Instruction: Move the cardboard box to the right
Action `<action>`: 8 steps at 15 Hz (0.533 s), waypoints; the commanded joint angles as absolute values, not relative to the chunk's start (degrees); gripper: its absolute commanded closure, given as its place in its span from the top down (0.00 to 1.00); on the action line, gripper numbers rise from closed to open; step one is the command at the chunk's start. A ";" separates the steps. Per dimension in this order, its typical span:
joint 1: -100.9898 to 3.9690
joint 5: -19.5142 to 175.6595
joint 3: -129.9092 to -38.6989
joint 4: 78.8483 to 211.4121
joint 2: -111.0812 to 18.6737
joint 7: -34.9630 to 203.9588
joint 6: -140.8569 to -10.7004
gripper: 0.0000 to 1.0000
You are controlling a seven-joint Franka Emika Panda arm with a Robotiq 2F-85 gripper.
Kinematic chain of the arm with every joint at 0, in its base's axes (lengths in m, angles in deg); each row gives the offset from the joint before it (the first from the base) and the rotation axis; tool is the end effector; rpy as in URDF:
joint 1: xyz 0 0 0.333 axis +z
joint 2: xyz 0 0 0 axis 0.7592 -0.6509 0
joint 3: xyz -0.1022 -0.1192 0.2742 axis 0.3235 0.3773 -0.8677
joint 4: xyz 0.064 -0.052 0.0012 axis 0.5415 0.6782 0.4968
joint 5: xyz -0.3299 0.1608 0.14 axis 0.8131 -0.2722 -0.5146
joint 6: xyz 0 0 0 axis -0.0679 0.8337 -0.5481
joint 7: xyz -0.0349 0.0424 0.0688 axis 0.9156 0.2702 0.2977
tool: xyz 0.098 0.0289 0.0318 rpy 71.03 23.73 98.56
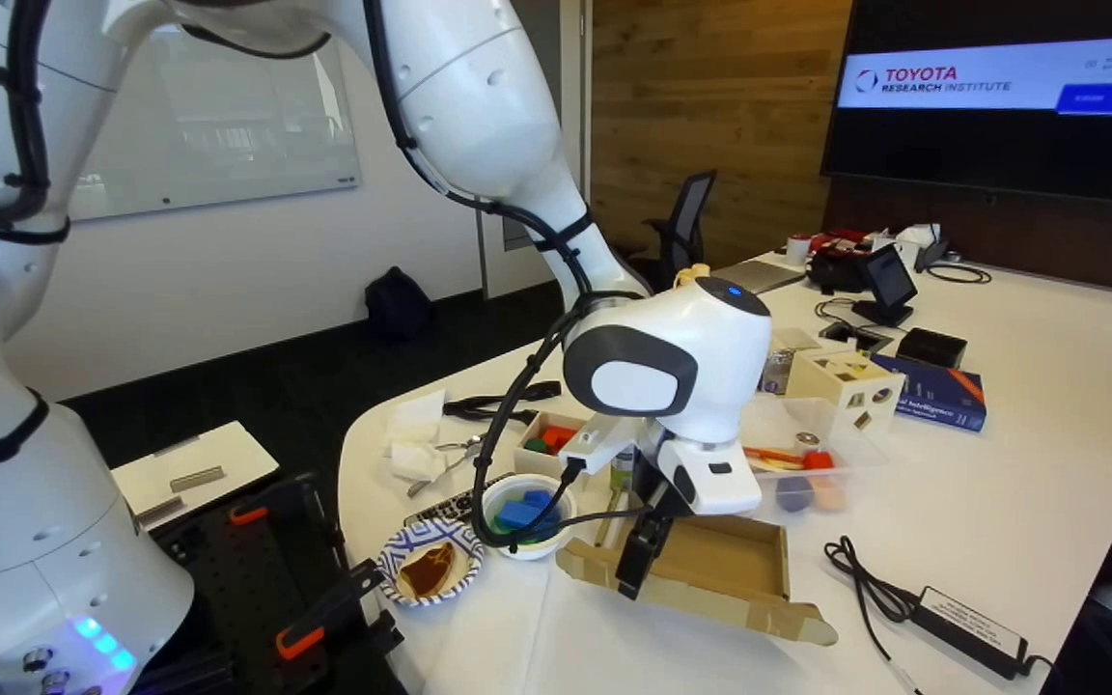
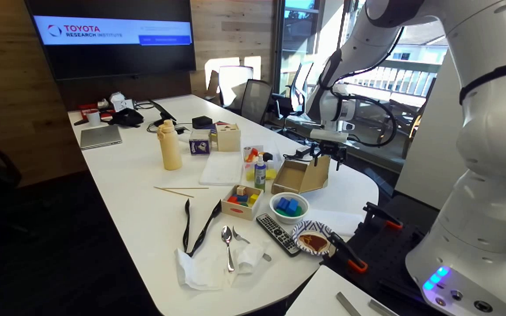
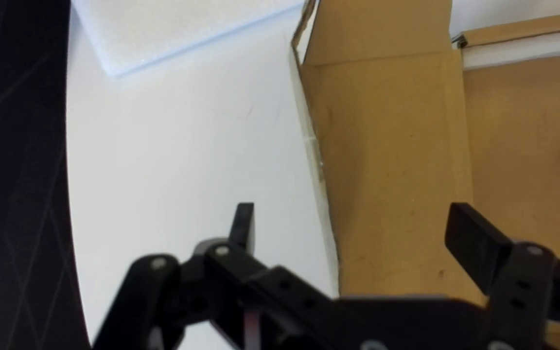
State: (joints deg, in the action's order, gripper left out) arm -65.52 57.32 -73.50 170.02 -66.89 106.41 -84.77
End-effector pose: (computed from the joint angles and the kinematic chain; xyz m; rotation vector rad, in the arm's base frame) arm 0.4826 -0.2977 0.1145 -2.5494 1.8009 0.2355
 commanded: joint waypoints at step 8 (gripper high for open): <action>-66.39 53.12 -72.20 167.41 -71.68 108.91 -85.17 0.34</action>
